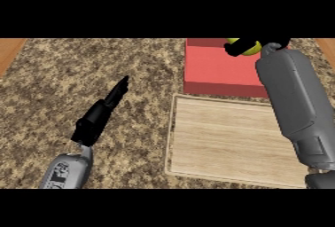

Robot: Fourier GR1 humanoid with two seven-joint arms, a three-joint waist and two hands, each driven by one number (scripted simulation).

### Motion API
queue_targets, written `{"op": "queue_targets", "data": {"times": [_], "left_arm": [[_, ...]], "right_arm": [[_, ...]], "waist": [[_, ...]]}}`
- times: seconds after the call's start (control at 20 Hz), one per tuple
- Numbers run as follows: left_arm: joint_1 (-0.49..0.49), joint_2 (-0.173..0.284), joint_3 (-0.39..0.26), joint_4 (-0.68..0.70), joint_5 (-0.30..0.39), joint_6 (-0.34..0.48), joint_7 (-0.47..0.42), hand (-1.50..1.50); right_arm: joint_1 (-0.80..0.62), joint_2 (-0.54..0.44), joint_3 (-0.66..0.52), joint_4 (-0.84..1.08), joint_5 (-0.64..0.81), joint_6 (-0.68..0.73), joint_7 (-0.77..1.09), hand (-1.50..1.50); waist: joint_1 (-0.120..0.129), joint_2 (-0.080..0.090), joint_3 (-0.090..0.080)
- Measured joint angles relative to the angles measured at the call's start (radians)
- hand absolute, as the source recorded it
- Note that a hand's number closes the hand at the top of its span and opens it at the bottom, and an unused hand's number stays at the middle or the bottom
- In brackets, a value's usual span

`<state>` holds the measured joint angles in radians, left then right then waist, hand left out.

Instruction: Pick the pear from the tray and place it in the cardboard box

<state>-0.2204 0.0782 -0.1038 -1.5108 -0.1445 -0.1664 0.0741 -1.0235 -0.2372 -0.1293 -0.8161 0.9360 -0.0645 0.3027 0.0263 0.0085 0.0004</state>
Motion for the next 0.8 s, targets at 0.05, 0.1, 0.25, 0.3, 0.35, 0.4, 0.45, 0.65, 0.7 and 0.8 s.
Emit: {"op": "queue_targets", "data": {"times": [0.05, 0.1, 0.25, 0.3, 0.35, 0.4, 0.45, 0.65, 0.7, 0.8], "left_arm": [[-0.010, -0.005, -0.001, 0.004, -0.004, 0.006, 0.002, 0.00], [-0.006, -0.003, -0.001, 0.002, -0.002, 0.000, -0.003, 0.00], [0.011, 0.007, 0.005, -0.008, 0.004, -0.012, -0.012, 0.00], [0.008, 0.001, 0.002, -0.001, 0.000, -0.008, -0.014, 0.00], [0.010, 0.000, 0.003, -0.003, 0.001, -0.008, -0.015, 0.00], [0.014, 0.004, 0.005, -0.007, 0.003, -0.012, -0.012, 0.00], [0.015, 0.005, 0.007, -0.003, 0.005, -0.014, -0.016, 0.00], [0.009, 0.005, 0.014, -0.004, 0.006, -0.010, -0.008, 0.00], [0.008, 0.009, 0.021, -0.006, 0.009, -0.012, -0.007, 0.00], [0.017, 0.003, 0.014, -0.005, 0.000, -0.005, -0.011, 0.00]], "right_arm": [[-0.004, -0.001, -0.018, 0.036, -0.016, -0.005, -0.018, -1.50], [-0.007, 0.010, -0.028, 0.070, -0.024, -0.021, -0.025, -1.50], [-0.032, 0.012, -0.069, 0.161, -0.060, -0.053, -0.083, -1.50], [-0.034, 0.020, -0.083, 0.177, -0.075, -0.070, -0.102, -1.50], [-0.037, 0.017, -0.103, 0.191, -0.095, -0.085, -0.130, -1.50], [-0.028, 0.023, -0.121, 0.188, -0.119, -0.100, -0.156, -1.50], [-0.024, 0.023, -0.144, 0.185, -0.143, -0.121, -0.181, -1.50], [-0.019, 0.021, -0.252, 0.160, -0.264, -0.184, -0.281, -1.50], [-0.017, 0.025, -0.280, 0.149, -0.298, -0.195, -0.299, -1.50], [-0.009, 0.006, -0.339, 0.139, -0.371, -0.185, -0.350, -1.50]], "waist": [[0.000, 0.001, 0.000], [0.002, 0.001, 0.000], [0.003, 0.001, 0.000], [0.002, 0.001, 0.000], [0.003, 0.002, 0.000], [0.000, 0.001, 0.000], [-0.002, 0.001, 0.001], [-0.006, 0.000, 0.001], [-0.008, -0.001, 0.001], [-0.010, -0.002, 0.001]]}}
